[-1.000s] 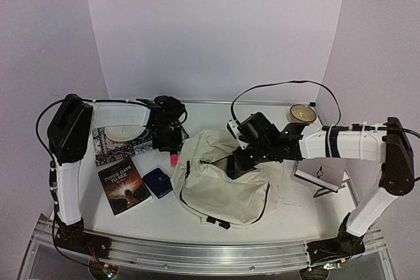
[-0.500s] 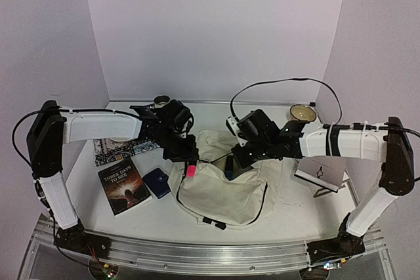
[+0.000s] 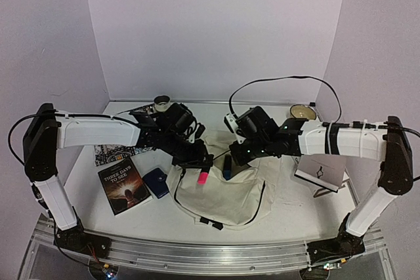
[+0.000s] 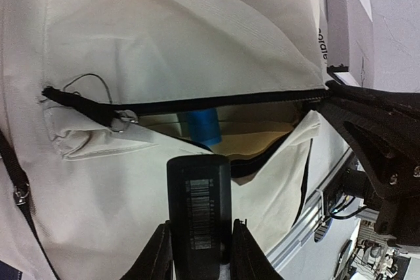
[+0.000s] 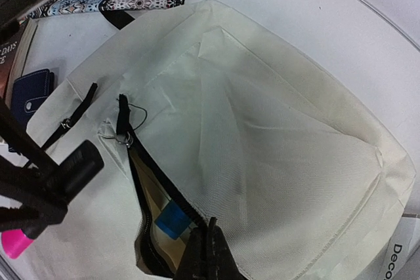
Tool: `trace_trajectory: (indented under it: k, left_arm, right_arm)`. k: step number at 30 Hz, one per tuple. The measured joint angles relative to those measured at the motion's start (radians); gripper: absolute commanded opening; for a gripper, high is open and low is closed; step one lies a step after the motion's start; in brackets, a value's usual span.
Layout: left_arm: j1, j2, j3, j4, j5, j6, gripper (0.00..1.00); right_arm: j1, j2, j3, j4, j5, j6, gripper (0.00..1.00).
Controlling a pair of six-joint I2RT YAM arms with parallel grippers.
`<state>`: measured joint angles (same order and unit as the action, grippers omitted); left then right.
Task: Pack the student bag
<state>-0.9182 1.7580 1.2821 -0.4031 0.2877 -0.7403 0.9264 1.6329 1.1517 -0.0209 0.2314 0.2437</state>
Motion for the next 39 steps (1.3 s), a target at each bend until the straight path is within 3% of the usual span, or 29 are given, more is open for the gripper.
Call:
trace_trajectory:
  k: [14, 31, 35, 39]
  left_arm:
    - [-0.025, 0.106, 0.040, 0.065, 0.097, -0.001, 0.00]
    - [-0.035, 0.171, 0.137, 0.149, -0.133, -0.133, 0.00]
    - [-0.044, 0.180, 0.114, 0.212, -0.180, -0.187, 0.06]
    - [-0.048, 0.190, 0.103, 0.257, -0.215, -0.224, 0.19]
  right_arm:
    - [0.000, 0.000, 0.003, 0.016, -0.050, 0.029, 0.00]
    - [-0.006, -0.005, -0.029, 0.077, -0.116, 0.080, 0.00]
    - [-0.009, -0.005, -0.034, 0.088, -0.121, 0.095, 0.00]
    - [-0.012, -0.005, -0.036, 0.103, -0.124, 0.103, 0.00]
